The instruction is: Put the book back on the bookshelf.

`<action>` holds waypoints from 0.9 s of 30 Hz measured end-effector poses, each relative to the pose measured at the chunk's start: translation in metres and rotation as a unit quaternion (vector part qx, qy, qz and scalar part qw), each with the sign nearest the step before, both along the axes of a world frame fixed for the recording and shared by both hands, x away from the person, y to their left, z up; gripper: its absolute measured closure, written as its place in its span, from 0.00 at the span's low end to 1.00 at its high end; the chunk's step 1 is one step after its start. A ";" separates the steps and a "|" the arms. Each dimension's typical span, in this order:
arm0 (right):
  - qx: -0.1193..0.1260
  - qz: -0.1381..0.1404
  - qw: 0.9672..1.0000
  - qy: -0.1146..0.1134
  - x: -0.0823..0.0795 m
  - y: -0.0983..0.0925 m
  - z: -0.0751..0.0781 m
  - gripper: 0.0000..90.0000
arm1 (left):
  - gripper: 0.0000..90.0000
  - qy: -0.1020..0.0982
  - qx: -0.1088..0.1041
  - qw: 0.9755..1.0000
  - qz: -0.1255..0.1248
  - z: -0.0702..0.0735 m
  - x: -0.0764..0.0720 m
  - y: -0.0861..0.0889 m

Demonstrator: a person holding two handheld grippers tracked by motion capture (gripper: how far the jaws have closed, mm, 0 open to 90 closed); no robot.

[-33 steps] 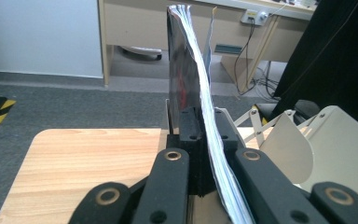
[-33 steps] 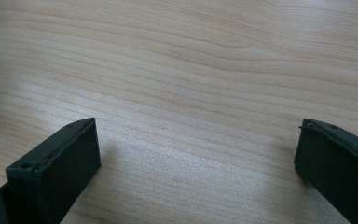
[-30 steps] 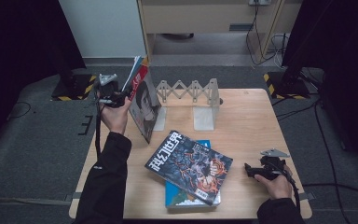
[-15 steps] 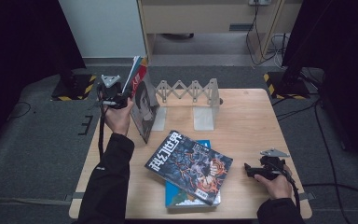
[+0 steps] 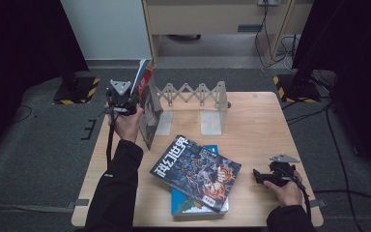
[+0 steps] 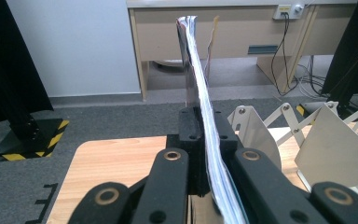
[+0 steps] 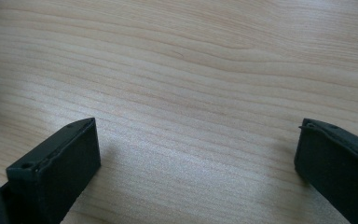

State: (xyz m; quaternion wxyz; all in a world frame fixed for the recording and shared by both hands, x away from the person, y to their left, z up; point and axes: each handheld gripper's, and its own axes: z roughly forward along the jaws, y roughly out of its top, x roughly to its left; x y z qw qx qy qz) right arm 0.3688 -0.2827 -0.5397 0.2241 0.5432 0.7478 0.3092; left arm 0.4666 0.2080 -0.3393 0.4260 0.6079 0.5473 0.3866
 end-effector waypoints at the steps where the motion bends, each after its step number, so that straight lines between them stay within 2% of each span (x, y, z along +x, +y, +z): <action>1: 0.000 0.000 1.000 0.000 0.000 0.000 0.000 0.00 | 0.96 0.000 -0.001 1.000 -0.001 0.000 0.000 0.001; 8: 0.000 0.000 1.000 0.000 0.000 0.000 0.000 0.01 | 0.94 0.007 -0.019 1.000 -0.019 -0.002 -0.004 0.009; 12: 0.000 0.000 1.000 0.000 0.000 0.000 0.000 0.01 | 0.92 0.010 -0.029 0.999 -0.018 -0.005 -0.005 0.013; 16: 0.001 -0.002 1.000 0.001 0.000 0.000 0.000 0.01 | 0.89 0.006 -0.036 0.999 -0.022 -0.006 -0.007 0.016; 22: 0.001 -0.001 1.000 0.002 0.000 0.001 0.000 0.01 | 0.81 -0.008 -0.032 0.999 -0.030 -0.003 -0.012 0.018; 27: 0.001 -0.001 1.000 0.001 0.000 0.001 0.000 0.01 | 0.74 -0.017 -0.038 0.998 -0.038 0.000 -0.016 0.020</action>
